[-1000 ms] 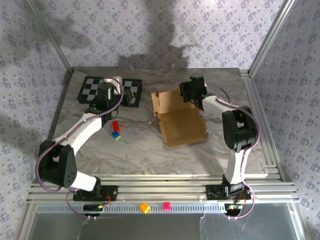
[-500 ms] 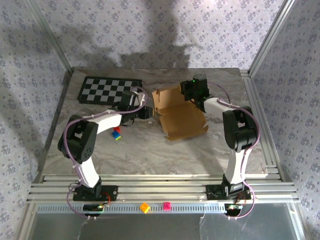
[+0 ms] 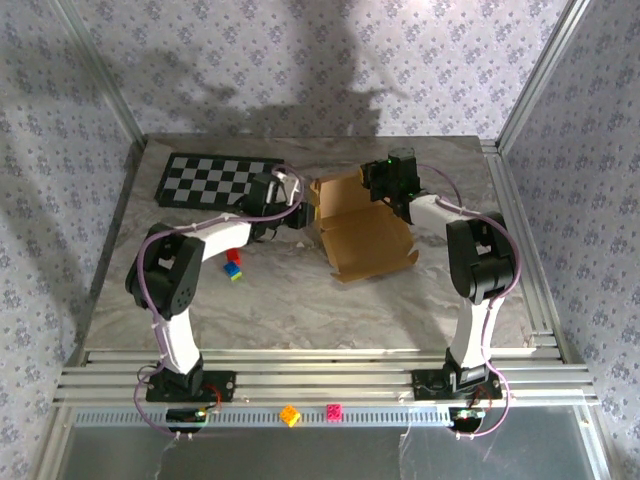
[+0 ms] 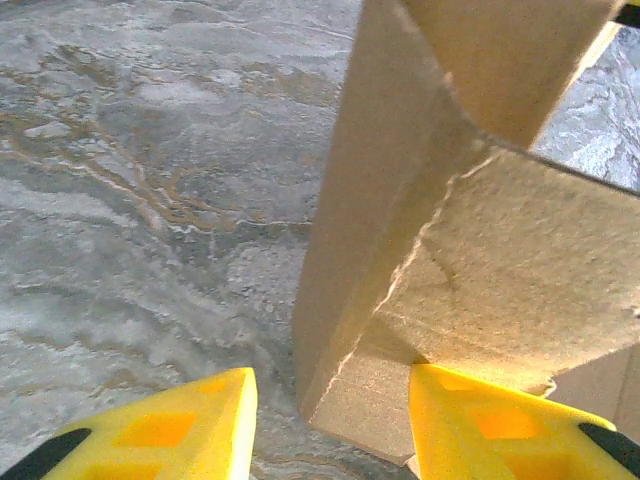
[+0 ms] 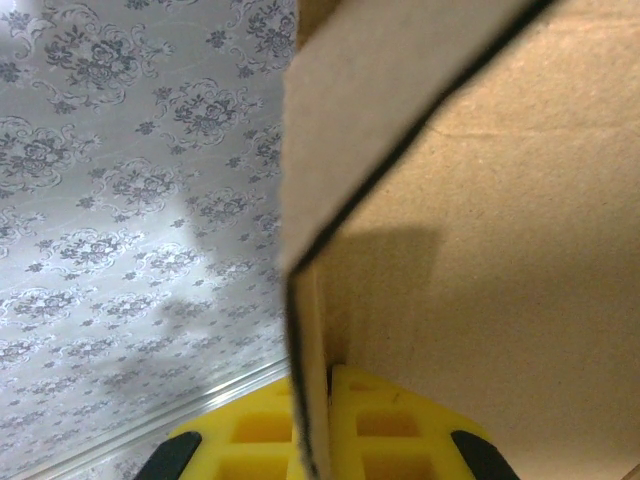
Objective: Fold the paper box
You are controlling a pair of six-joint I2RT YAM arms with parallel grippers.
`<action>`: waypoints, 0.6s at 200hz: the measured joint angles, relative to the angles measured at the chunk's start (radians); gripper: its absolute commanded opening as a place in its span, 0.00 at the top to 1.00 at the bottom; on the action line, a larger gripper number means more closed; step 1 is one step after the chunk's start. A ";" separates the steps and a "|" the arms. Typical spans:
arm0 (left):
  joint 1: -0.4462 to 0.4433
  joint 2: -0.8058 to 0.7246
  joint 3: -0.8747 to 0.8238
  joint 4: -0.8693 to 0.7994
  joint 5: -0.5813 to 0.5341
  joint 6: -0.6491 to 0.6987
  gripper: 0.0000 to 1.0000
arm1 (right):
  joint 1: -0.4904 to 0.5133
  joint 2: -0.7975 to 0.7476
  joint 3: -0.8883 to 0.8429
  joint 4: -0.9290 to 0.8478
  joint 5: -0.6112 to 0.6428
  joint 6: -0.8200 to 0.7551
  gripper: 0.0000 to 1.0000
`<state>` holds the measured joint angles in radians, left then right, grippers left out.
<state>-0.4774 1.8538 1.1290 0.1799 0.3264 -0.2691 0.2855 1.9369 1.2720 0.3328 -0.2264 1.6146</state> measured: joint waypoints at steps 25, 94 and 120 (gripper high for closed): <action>-0.017 0.012 0.018 0.000 -0.001 0.000 0.58 | 0.000 0.000 0.000 -0.001 0.000 0.000 1.00; -0.047 0.023 0.056 0.001 -0.032 -0.008 0.49 | -0.002 -0.004 0.000 -0.003 0.001 0.005 1.00; -0.053 0.036 0.070 0.003 -0.050 -0.021 0.46 | -0.002 -0.004 0.000 -0.004 0.001 0.010 1.00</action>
<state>-0.5304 1.8896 1.1992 0.1833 0.2768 -0.2905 0.2836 1.9331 1.2720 0.3286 -0.2256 1.6249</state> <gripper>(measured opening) 0.525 0.060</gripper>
